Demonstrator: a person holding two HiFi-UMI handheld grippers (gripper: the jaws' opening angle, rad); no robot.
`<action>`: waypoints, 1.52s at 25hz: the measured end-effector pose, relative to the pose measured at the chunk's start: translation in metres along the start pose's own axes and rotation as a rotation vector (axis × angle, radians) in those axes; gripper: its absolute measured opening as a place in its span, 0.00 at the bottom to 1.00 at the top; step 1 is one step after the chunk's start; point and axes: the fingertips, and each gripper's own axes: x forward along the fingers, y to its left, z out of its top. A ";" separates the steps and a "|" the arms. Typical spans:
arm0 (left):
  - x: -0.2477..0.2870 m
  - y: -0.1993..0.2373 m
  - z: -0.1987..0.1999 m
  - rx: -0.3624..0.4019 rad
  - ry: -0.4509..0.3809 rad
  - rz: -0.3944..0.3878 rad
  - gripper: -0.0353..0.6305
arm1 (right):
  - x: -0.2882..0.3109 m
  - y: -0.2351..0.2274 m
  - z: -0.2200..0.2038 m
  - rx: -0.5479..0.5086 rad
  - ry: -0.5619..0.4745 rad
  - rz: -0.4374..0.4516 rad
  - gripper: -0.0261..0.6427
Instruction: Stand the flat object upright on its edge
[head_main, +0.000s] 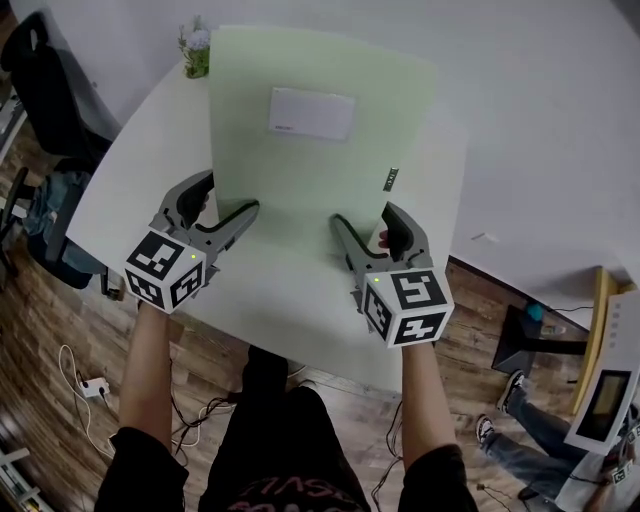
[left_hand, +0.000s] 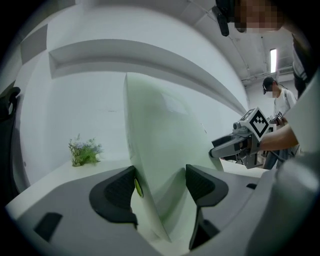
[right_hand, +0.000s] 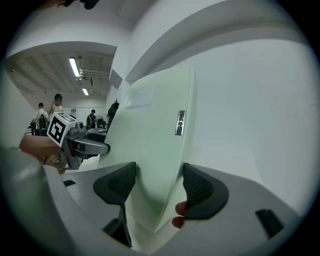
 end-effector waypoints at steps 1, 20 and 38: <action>-0.002 -0.001 0.000 0.008 -0.001 0.004 0.55 | -0.002 0.002 0.000 -0.007 -0.005 -0.002 0.47; -0.027 -0.020 -0.007 0.090 0.000 0.054 0.55 | -0.025 0.019 -0.009 -0.088 -0.057 -0.038 0.47; -0.038 -0.030 -0.016 0.136 0.003 0.087 0.55 | -0.038 0.028 -0.019 -0.127 -0.075 -0.062 0.47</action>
